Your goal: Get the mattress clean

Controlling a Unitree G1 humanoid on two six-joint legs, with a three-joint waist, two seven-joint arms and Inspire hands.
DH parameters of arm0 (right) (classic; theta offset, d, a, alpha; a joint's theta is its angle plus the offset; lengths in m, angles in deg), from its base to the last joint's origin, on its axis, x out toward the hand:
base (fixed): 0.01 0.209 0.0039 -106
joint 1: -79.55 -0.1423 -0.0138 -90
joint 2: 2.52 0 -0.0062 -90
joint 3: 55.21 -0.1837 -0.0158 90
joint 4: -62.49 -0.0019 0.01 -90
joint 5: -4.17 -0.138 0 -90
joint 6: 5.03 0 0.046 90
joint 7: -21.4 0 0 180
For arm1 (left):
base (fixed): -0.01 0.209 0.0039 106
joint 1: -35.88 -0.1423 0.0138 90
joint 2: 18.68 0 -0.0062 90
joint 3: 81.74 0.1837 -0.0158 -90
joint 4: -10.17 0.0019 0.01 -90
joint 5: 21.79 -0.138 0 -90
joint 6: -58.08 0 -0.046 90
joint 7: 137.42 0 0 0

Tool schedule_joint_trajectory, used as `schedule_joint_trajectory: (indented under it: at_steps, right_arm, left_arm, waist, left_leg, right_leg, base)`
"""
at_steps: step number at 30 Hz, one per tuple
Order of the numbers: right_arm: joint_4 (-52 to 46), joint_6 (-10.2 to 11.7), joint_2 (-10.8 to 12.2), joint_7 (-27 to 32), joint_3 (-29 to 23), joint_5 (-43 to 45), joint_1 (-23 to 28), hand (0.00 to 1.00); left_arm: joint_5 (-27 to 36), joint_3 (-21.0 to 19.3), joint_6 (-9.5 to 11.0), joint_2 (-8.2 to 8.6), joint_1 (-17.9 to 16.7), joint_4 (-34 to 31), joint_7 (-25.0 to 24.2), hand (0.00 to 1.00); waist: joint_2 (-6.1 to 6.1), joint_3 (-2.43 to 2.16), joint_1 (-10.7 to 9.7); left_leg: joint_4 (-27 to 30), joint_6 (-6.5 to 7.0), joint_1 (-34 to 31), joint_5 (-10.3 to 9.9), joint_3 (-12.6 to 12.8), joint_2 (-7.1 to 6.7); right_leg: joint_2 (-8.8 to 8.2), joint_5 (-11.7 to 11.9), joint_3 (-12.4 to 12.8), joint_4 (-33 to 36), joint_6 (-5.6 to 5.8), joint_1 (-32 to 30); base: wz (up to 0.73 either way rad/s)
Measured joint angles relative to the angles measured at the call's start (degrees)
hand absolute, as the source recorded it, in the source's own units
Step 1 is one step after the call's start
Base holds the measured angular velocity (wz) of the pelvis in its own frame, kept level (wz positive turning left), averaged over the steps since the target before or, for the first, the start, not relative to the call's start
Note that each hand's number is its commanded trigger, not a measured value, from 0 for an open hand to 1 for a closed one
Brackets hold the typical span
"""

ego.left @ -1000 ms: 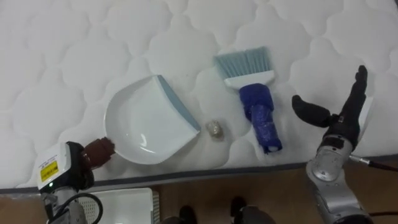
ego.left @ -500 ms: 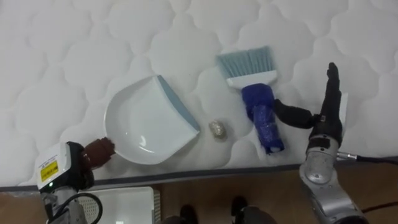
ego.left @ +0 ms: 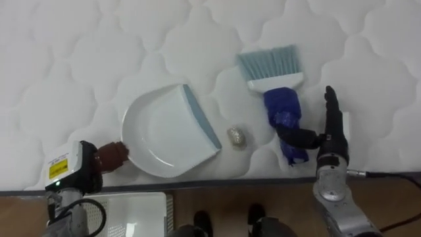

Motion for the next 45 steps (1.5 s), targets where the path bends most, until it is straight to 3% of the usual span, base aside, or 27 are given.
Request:
schedule_joint_trajectory:
  at_steps: [11,15,19,28,34,37,45]
  right_arm:
    - [6.0,0.0,0.0,-3.8,-0.3,-4.8,-4.4,0.0]
    - [6.2,-0.5,0.2,-3.8,-0.4,-6.6,-5.9,0.0]
    - [6.2,-0.5,0.6,-3.7,-0.9,-6.6,-6.3,0.0]
    - [8.2,-0.5,1.1,-2.4,-0.7,-5.9,-7.0,0.0]
    - [12.8,-0.6,1.0,-1.4,0.8,-3.8,-9.4,0.0]
    - [15.0,-0.6,0.9,-0.7,1.4,-2.6,-10.5,0.0]
    - [15.7,-3.3,-0.2,-0.3,2.1,-0.9,-11.3,0.0]
  left_arm:
    - [-0.9,0.0,-0.4,-0.09,1.0,1.0,-2.3,1.0]
    - [-1.1,0.0,-0.8,-0.07,1.2,0.9,-2.5,1.0]
    - [-2.3,-0.1,-1.5,-0.05,1.7,0.7,-2.6,1.0]
    - [-2.3,1.0,-2.2,0.11,1.7,0.7,-2.6,1.0]
    - [-2.5,2.2,-2.8,0.33,1.2,0.3,-3.3,1.0]
    - [-2.7,2.2,-2.9,0.35,1.2,-0.1,-3.3,1.0]
    - [-3.4,3.6,-5.0,1.45,1.3,-0.4,-3.2,1.0]
  waist:
    - [-0.53,0.36,0.0]
    - [-1.06,0.71,0.3]
    - [-1.05,0.72,0.6]
    - [-0.87,0.73,1.5]
    - [0.25,1.32,1.8]
    - [0.35,1.35,2.4]
    - [0.33,1.27,4.2]
  left_leg:
    - [0.4,0.03,-0.7,0.0,0.0,-0.36]
    - [0.4,0.14,-0.7,0.1,0.4,-0.7]
    - [0.2,0.19,-1.1,0.1,0.4,-0.73]
    - [0.2,0.2,-0.9,0.1,0.4,-0.5]
    - [0.2,0.24,-0.5,0.0,-0.1,-0.4]
    - [0.1,0.23,-0.5,0.0,-0.2,-0.44]
    - [0.4,0.42,-0.2,0.2,0.1,-1.04]
  right_leg:
    - [-0.75,-0.3,-0.6,1.0,0.09,-0.8]
    - [-0.86,-0.4,0.3,1.3,0.15,-1.6]
    - [-0.86,-0.3,0.4,1.4,0.14,-2.0]
    - [-0.56,-0.1,0.0,1.0,0.16,-1.6]
    - [-0.72,0.0,-1.1,1.3,-0.03,-0.7]
    - [-0.97,0.1,-1.5,1.7,-0.17,-0.9]
    - [-1.92,0.0,-1.6,2.3,-0.25,-1.1]
  base:
    - [0.0]
    - [-0.06]
    - [-0.03]
    - [-0.01]
    - [0.04]
    - [0.01]
    - [-0.01]
